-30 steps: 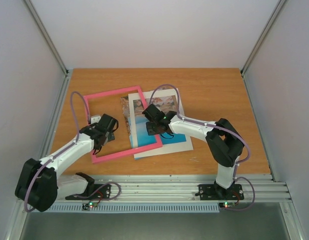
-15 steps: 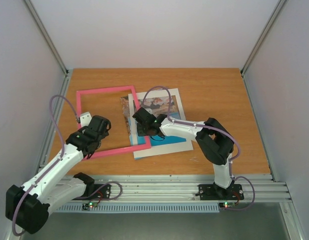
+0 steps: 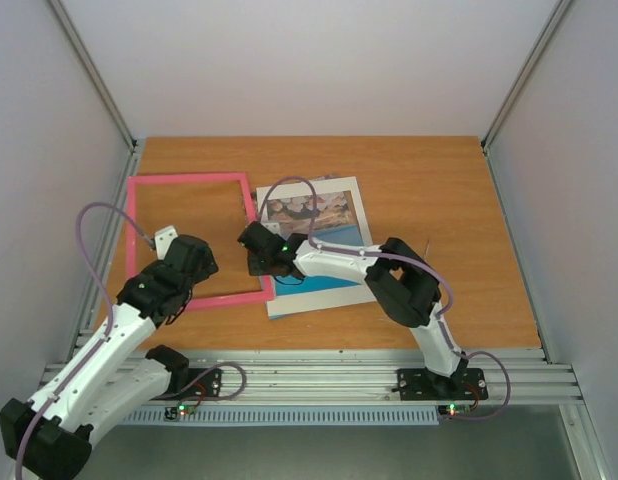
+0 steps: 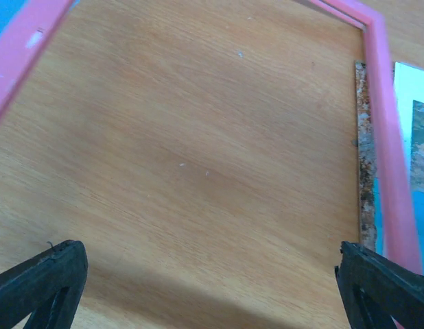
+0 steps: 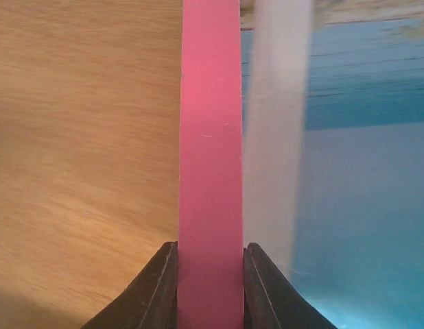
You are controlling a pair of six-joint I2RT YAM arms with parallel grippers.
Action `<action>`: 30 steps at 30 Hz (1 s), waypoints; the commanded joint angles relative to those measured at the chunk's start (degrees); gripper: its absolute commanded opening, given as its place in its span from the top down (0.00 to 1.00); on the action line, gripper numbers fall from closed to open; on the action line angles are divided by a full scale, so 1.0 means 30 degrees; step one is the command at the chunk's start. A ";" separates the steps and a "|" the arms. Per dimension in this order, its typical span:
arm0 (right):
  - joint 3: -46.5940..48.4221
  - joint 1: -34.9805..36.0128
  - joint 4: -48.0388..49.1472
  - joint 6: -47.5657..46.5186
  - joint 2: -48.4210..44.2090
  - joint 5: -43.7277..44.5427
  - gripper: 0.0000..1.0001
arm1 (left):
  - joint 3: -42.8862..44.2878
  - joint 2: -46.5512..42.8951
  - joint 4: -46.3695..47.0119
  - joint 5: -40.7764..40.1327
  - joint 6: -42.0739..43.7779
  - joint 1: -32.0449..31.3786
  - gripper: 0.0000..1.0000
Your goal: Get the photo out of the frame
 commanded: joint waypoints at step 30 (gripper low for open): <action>0.3295 0.1921 0.1410 0.2931 0.2690 -0.1251 0.62 | 0.0121 -0.2900 -0.0702 0.1615 -0.0232 0.0003 0.01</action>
